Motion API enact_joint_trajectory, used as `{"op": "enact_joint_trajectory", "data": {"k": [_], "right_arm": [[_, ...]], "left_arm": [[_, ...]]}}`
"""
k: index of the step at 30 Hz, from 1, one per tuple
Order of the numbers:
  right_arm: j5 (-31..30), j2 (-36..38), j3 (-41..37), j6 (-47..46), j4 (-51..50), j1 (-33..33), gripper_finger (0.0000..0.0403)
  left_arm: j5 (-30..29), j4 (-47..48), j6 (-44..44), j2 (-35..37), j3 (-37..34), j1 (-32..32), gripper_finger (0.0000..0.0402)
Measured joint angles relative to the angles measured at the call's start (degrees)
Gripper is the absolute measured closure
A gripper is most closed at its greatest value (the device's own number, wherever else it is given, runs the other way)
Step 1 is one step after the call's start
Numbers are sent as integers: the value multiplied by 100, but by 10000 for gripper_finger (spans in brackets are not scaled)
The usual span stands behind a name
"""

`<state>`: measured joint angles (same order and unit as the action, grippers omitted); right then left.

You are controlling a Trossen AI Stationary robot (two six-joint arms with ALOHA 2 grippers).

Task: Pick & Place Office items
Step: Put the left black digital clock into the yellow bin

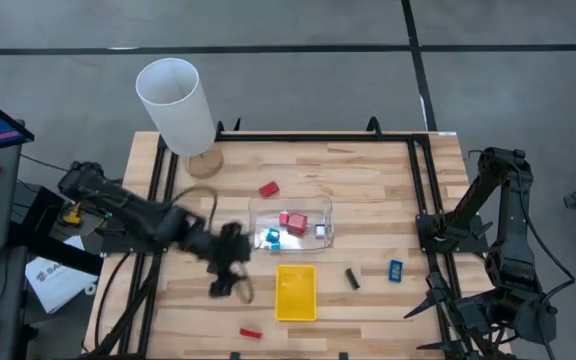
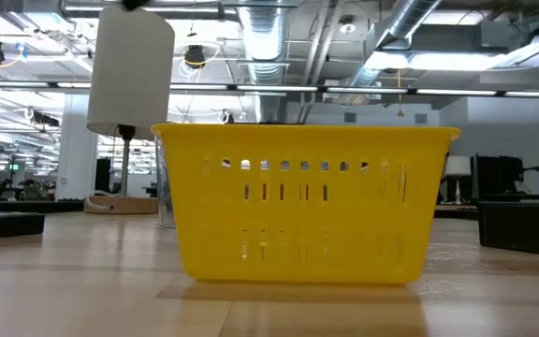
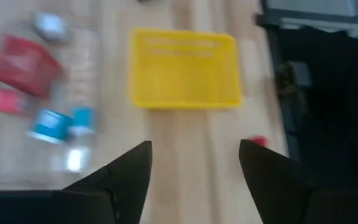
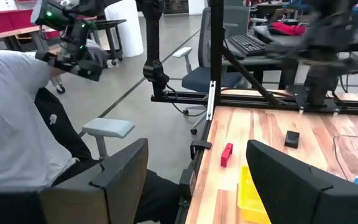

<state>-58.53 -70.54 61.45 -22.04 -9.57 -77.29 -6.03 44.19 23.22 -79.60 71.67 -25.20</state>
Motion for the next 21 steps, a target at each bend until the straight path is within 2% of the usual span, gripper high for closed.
{"op": "enact_joint_trajectory", "data": {"k": [3,8,11,13,15,18,21], "right_arm": [[3,0,0,2,1,78,138],[12,0,0,13,447,412,138],[64,0,0,-65,752,653,138],[319,0,0,-90,1010,838,138],[728,4,0,-66,1247,1016,138],[1278,7,4,-63,1337,1181,138],[1503,7,4,10,1320,1262,138]], "left_arm": [[-290,-865,640,211,-753,-780,175],[-1430,-2485,1345,135,-1649,-1994,185],[-2161,-2576,1612,-167,-1780,-2515,192],[-2355,-2294,1733,-337,-1750,-2647,196],[-2172,-1558,2039,-528,-1614,-2618,201],[-1434,-286,2474,-880,-1345,-2420,206],[-806,169,2254,-1068,-1169,-2188,202]]}}
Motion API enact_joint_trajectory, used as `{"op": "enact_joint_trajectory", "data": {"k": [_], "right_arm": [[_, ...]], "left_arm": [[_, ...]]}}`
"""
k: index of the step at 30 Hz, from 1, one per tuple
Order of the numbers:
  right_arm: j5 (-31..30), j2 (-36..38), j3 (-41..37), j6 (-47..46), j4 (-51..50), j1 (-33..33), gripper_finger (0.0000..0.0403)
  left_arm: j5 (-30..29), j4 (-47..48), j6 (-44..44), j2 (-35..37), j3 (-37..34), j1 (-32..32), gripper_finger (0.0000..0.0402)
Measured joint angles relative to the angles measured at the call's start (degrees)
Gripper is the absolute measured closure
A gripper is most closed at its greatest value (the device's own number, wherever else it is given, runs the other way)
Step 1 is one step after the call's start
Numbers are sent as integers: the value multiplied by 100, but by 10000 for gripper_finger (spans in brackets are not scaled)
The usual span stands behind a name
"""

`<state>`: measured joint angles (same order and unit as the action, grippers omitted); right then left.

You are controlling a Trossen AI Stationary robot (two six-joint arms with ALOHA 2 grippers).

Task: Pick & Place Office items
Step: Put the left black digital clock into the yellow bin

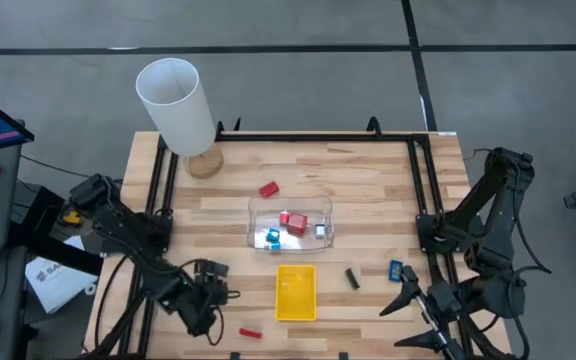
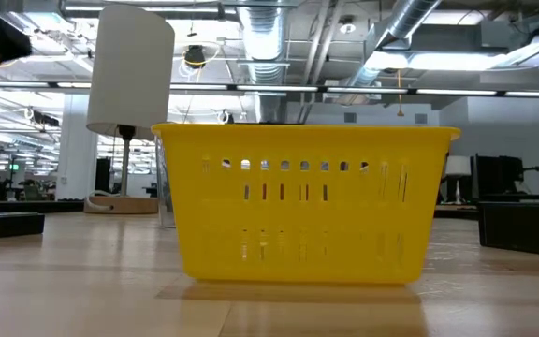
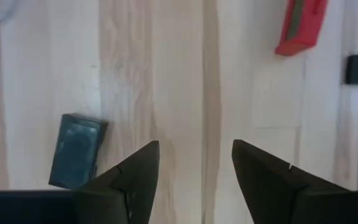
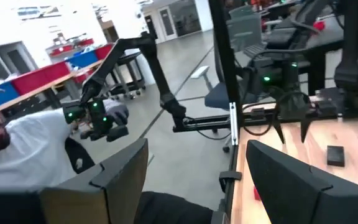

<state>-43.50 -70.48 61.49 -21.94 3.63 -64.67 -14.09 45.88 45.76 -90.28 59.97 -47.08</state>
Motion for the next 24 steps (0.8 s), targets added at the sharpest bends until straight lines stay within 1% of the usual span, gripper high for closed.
{"op": "enact_joint_trajectory", "data": {"k": [3,5,10,13,16,18,21,24], "right_arm": [[15,0,0,234,55,1,138],[14,-2,0,417,245,1,138],[13,0,0,545,367,-9,138],[16,-2,0,437,301,-63,138],[19,-7,0,392,131,-47,138],[19,-9,0,389,74,-48,138],[19,-9,0,252,-54,2,138],[21,-9,0,13,-270,34,138]], "left_arm": [[342,-105,-357,108,4,245,188],[432,-83,-541,290,6,414,179],[357,869,-844,772,12,786,169],[478,1078,-1121,950,12,1041,170],[802,1054,-1670,989,12,1292,174],[916,1160,-1964,958,12,1489,179],[961,1514,-2022,909,8,1854,182],[1067,1727,-2180,873,-35,2174,175]]}}
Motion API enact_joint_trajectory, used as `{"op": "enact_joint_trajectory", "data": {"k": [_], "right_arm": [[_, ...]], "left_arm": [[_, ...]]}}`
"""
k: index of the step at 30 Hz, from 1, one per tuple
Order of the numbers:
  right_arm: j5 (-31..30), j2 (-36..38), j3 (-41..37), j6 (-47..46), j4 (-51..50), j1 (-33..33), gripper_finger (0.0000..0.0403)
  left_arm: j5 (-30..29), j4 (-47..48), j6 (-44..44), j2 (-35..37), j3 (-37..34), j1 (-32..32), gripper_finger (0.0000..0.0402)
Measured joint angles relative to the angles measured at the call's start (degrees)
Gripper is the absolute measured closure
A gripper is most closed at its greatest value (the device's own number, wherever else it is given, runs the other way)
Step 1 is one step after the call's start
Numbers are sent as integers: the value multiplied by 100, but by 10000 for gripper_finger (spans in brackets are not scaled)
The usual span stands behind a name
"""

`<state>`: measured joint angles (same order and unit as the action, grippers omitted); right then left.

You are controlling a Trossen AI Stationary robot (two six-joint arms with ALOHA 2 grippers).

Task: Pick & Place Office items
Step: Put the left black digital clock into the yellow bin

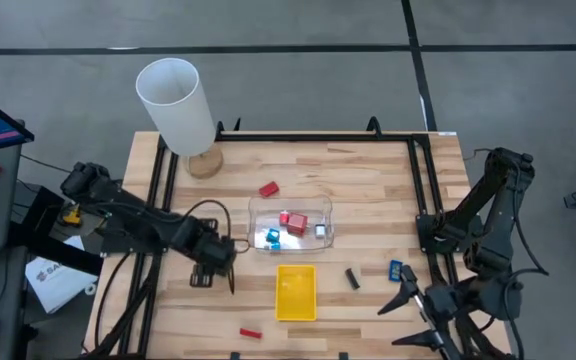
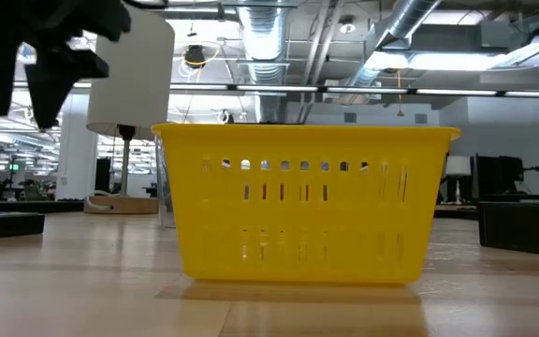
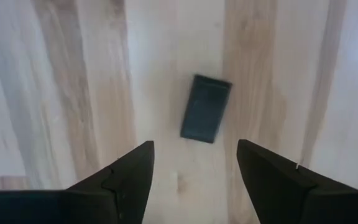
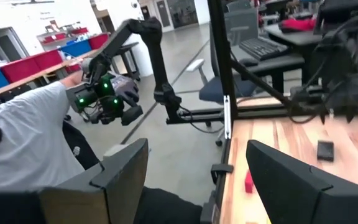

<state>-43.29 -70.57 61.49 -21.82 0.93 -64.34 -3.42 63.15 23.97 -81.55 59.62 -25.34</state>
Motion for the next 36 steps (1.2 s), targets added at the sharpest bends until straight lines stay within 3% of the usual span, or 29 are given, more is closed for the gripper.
{"op": "enact_joint_trajectory", "data": {"k": [5,10,16,24,36], "right_arm": [[0,-2,0,-349,-318,-4,138],[0,-2,0,-369,-331,-63,138],[16,-2,0,-325,-358,-96,138],[153,-2,0,-217,-349,-96,138],[155,-2,0,-215,-304,-94,138]], "left_arm": [[86,-78,-262,8,-283,299,145],[381,-989,-230,6,-792,303,115],[268,-1454,-51,6,-1168,237,93],[243,-2562,194,-137,-1721,89,82],[13,-2831,377,-911,-1788,-127,98]]}}
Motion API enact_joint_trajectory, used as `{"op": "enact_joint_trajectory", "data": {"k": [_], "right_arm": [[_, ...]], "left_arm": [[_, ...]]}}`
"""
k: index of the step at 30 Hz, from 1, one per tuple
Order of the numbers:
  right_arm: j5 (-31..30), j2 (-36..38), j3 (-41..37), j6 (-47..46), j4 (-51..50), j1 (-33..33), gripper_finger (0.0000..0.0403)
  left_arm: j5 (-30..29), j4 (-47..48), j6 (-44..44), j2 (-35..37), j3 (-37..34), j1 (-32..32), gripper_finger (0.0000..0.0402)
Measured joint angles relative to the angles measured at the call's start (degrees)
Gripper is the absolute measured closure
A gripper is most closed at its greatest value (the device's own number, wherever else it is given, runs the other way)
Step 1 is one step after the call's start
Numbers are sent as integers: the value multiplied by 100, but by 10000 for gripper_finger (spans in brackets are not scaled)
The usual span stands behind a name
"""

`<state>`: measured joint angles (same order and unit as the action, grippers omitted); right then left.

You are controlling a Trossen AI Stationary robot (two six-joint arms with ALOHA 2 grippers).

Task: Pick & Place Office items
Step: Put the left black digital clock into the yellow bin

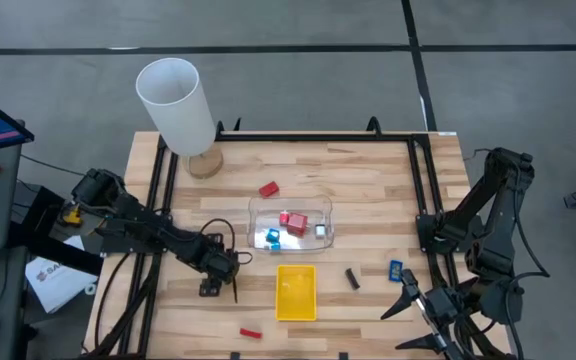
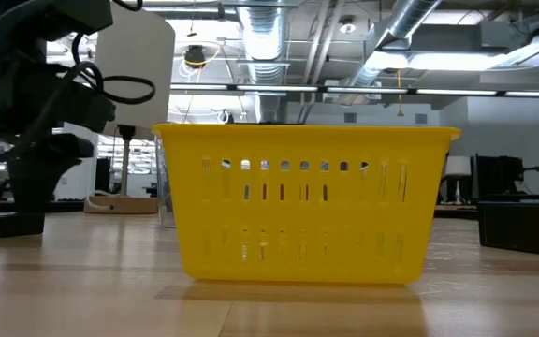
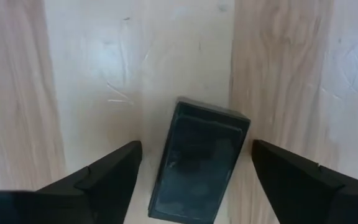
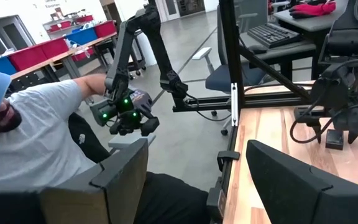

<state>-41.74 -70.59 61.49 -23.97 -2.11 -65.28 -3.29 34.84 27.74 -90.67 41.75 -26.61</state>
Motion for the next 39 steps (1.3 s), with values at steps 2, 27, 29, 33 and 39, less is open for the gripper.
{"op": "enact_joint_trajectory", "data": {"k": [2,27,29,33,39], "right_arm": [[0,0,0,0,15,0,138],[3,0,0,-3,78,0,138],[2,0,0,-4,86,0,138],[14,0,0,-2,86,0,138],[37,0,0,-2,88,2,138]], "left_arm": [[-91,-18,152,0,-1,0,116],[-576,-3588,203,876,-30,-767,250],[-653,-4112,-105,839,-10,-770,250],[-858,-4155,-584,444,316,-672,243],[-778,-4036,-1350,-427,1262,-445,246]]}}
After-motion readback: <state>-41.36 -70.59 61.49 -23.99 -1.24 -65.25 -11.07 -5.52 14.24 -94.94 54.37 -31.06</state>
